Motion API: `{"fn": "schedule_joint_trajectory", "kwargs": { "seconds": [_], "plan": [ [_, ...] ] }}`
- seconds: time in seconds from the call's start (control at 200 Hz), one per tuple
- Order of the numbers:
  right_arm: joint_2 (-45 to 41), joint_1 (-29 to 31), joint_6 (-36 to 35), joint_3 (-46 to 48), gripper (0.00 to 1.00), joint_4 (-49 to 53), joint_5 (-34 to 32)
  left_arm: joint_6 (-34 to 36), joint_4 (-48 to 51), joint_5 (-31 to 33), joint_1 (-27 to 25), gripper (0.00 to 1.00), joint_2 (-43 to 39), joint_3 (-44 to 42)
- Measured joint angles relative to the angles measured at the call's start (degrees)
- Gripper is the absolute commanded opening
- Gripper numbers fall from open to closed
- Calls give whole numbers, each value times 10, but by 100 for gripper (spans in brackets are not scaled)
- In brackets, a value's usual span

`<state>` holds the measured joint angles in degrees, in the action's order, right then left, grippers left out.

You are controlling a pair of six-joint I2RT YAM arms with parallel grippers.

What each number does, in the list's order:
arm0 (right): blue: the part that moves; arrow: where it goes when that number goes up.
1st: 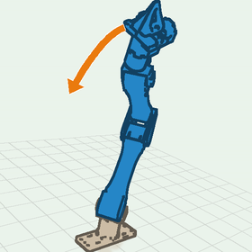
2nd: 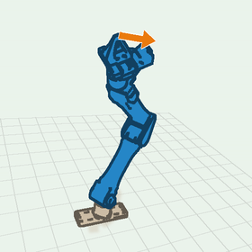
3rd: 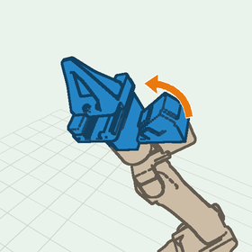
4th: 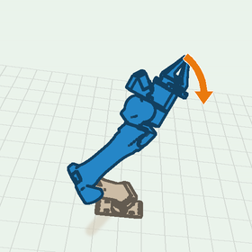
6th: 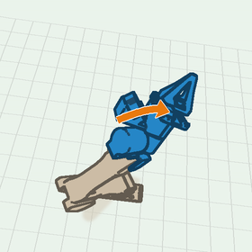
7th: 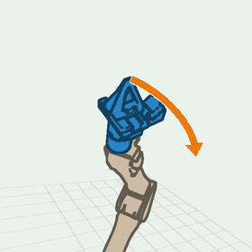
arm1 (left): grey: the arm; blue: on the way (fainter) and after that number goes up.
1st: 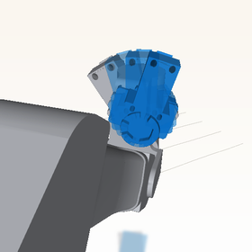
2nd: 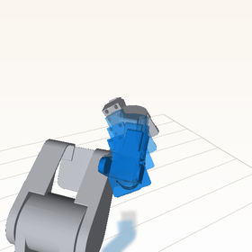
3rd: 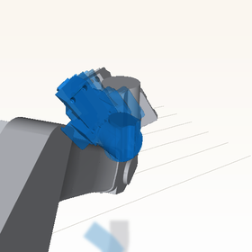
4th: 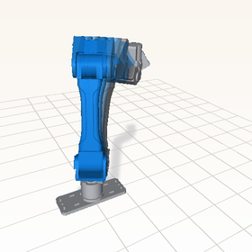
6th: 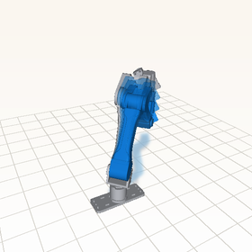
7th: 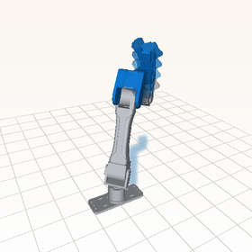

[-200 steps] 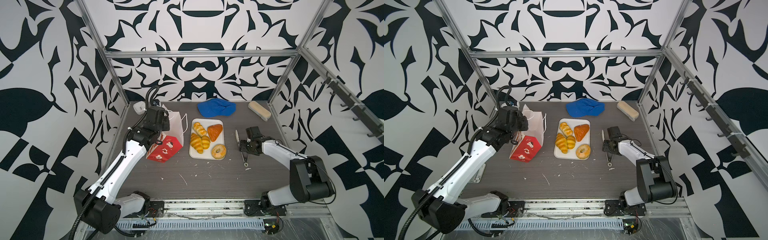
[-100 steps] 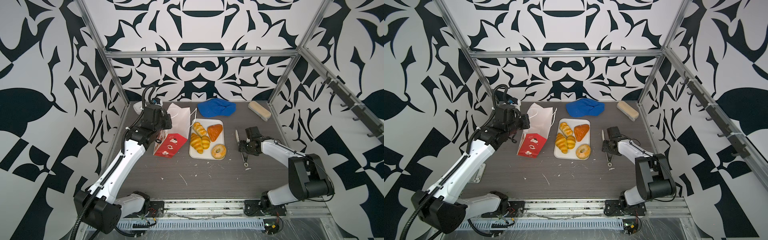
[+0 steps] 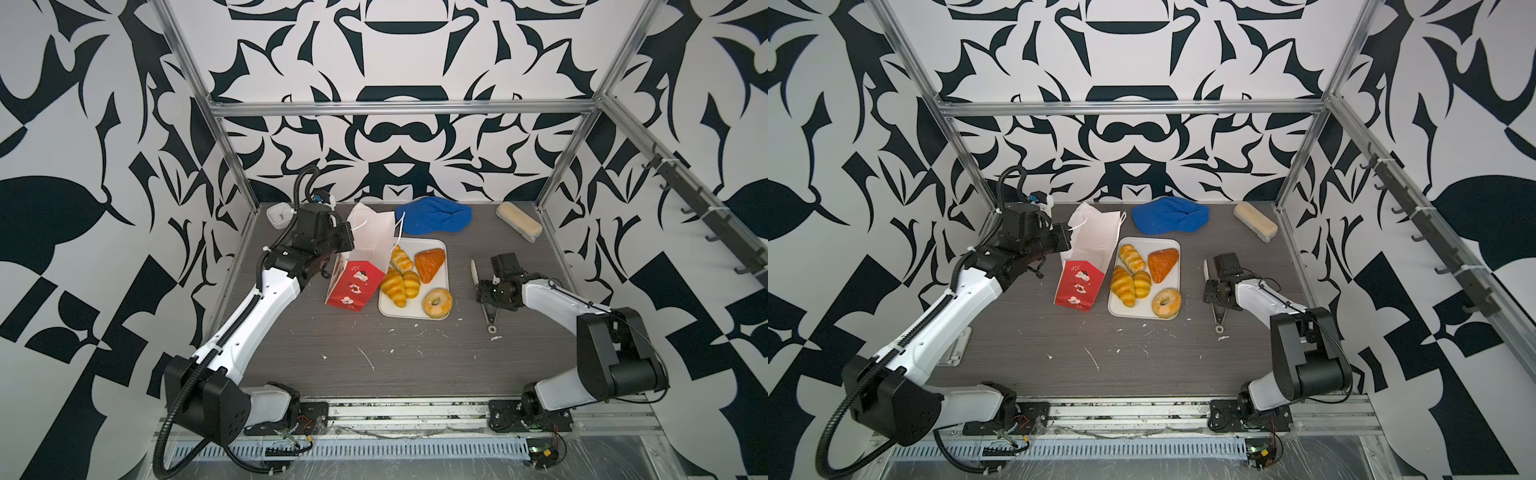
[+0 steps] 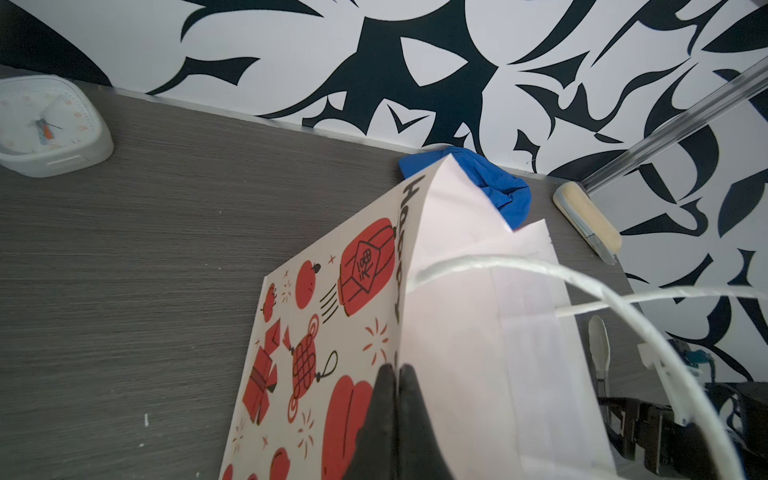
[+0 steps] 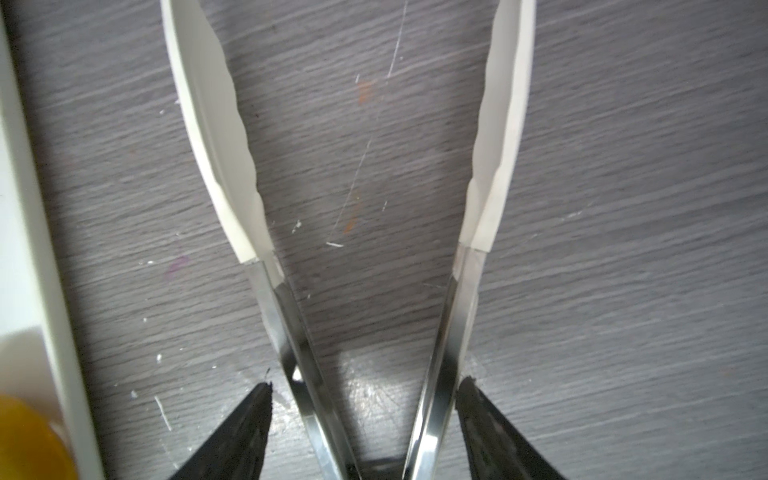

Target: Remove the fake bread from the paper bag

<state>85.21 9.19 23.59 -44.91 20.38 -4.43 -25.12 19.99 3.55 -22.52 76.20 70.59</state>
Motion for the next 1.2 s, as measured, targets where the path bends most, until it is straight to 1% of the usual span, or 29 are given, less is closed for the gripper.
{"fn": "schedule_joint_trajectory", "kwargs": {
  "seconds": [0.22,0.405,0.585,0.87,1.03,1.2],
  "plan": [
    [1,0,0,2,73,-3,3,1,-13,0,3,4,5,0],
    [8,-1,0,2,73,-6,4,10,-12,-2,16,12,5,0],
    [9,-1,2,5,73,-9,4,15,-10,-5,37,22,3,-8],
    [15,-1,3,5,73,-10,6,28,3,-10,63,44,-8,-19],
    [20,-1,3,5,73,-12,7,35,23,-6,68,53,-38,-27],
    [26,-2,3,5,73,-14,8,40,41,5,68,59,-78,-28]
  ]
}}
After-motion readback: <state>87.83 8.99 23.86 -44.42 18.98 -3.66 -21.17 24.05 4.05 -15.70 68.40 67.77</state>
